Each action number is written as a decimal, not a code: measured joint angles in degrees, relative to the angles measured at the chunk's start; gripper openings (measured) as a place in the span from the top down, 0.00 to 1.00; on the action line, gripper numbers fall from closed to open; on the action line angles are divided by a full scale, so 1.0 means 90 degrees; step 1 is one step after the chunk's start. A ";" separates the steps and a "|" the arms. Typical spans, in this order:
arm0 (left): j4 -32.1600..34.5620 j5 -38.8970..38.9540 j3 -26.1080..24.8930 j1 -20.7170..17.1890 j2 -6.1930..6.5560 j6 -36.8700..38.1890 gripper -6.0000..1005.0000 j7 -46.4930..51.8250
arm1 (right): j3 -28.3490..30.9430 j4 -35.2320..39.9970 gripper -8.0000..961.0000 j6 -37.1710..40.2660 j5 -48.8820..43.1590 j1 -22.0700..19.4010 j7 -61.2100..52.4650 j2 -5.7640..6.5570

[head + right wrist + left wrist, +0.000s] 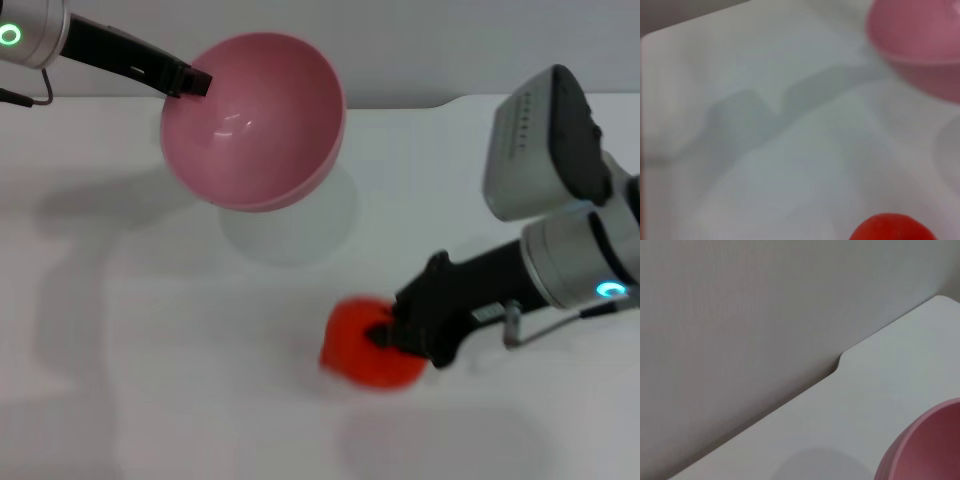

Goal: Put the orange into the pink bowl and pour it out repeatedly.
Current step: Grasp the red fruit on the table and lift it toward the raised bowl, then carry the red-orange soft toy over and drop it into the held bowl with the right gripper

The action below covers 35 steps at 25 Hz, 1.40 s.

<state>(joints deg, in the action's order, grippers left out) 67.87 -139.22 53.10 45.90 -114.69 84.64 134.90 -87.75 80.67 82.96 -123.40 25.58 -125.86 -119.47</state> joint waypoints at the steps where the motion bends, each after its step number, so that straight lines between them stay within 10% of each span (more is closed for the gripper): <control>1: -0.0085 -0.0001 -0.0004 -0.0017 0.0033 -0.0067 0.95 0.0005 | 0.0067 0.0088 0.94 0.0278 0.0047 -0.0023 -0.0001 -0.0001; 20: -0.0281 0.0001 0.0187 -0.0325 -0.0039 -0.0297 0.95 -0.0036 | 0.1509 0.1523 0.90 0.1735 0.2684 -0.0392 0.1374 0.0020; 35: -0.0265 0.0255 0.1487 -0.0278 -0.0360 -0.0494 0.95 0.0040 | 0.3062 0.1301 0.87 0.0920 0.3306 -0.0776 0.2367 0.0019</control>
<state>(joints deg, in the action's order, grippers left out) 65.49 -136.93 66.48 43.40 -117.93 80.20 135.26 -60.19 92.38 91.24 -93.64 18.59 -104.55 -119.30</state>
